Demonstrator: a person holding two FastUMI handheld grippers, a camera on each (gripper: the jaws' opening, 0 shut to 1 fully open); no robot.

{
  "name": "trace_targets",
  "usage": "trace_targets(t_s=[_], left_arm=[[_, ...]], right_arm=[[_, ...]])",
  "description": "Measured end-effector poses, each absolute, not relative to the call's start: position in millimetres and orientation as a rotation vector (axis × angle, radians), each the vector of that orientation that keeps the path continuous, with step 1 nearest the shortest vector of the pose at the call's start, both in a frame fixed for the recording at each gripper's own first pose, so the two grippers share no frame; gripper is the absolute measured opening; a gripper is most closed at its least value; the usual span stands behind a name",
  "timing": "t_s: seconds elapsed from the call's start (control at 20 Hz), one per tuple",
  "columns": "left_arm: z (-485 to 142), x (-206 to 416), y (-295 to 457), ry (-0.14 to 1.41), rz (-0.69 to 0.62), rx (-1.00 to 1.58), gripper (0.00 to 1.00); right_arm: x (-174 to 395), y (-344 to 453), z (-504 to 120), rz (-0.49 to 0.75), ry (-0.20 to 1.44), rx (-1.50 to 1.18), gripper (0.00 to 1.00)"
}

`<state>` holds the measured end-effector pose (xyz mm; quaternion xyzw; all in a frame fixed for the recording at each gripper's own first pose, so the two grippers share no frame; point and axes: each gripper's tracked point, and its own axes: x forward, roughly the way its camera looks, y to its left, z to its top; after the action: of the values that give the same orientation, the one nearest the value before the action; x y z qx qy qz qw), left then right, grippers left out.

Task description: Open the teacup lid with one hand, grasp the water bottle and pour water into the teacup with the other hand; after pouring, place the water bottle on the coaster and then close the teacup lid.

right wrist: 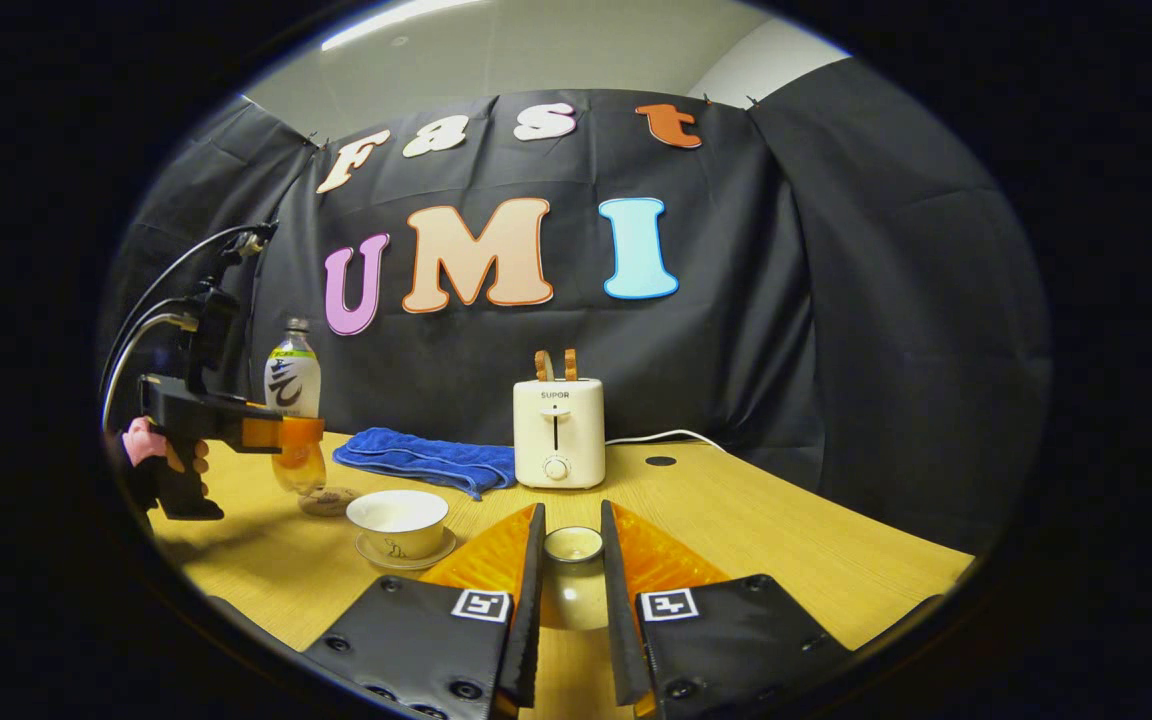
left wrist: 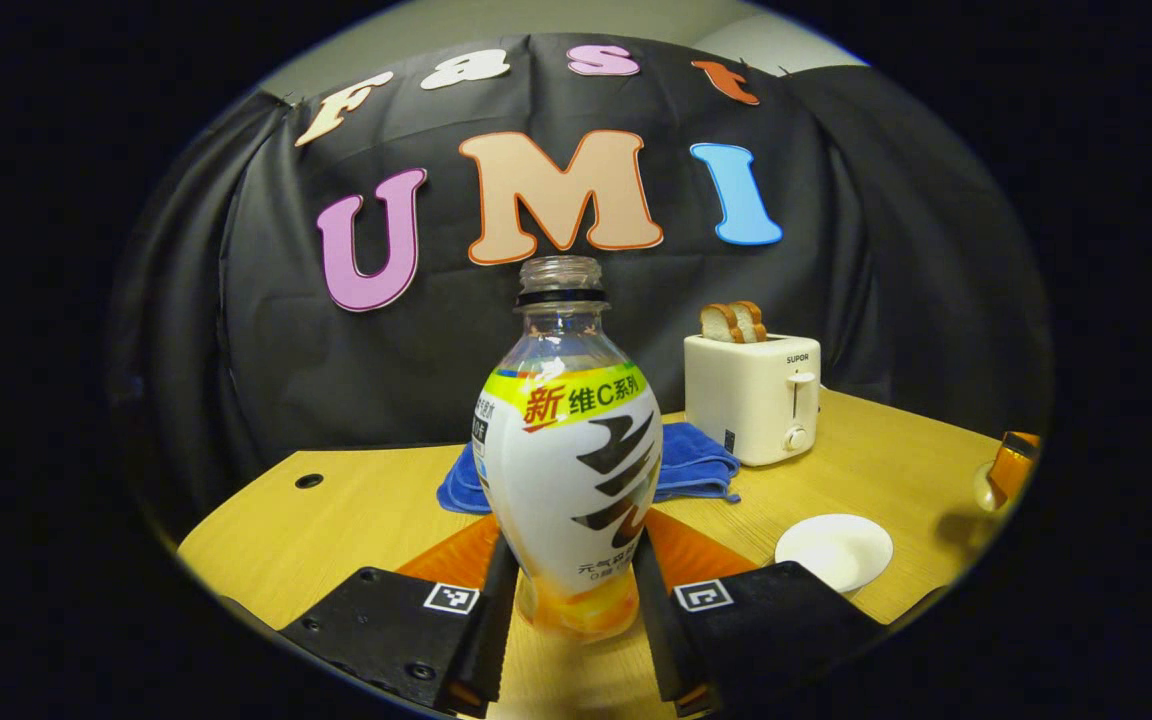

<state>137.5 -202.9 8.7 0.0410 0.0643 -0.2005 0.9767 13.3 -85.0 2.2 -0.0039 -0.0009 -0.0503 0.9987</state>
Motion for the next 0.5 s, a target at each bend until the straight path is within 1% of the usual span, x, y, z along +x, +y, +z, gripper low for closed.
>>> trace_targets(t_s=[0.3,0.5], left_arm=[[-2,153,-204,0.156,-0.377,0.003,0.55],[-7,156,-201,0.169,-0.356,-0.006,0.55]], right_arm=[[13,-86,2,-0.108,-0.003,-0.008,0.33],[13,-86,2,-0.11,-0.002,-0.009,0.33]])
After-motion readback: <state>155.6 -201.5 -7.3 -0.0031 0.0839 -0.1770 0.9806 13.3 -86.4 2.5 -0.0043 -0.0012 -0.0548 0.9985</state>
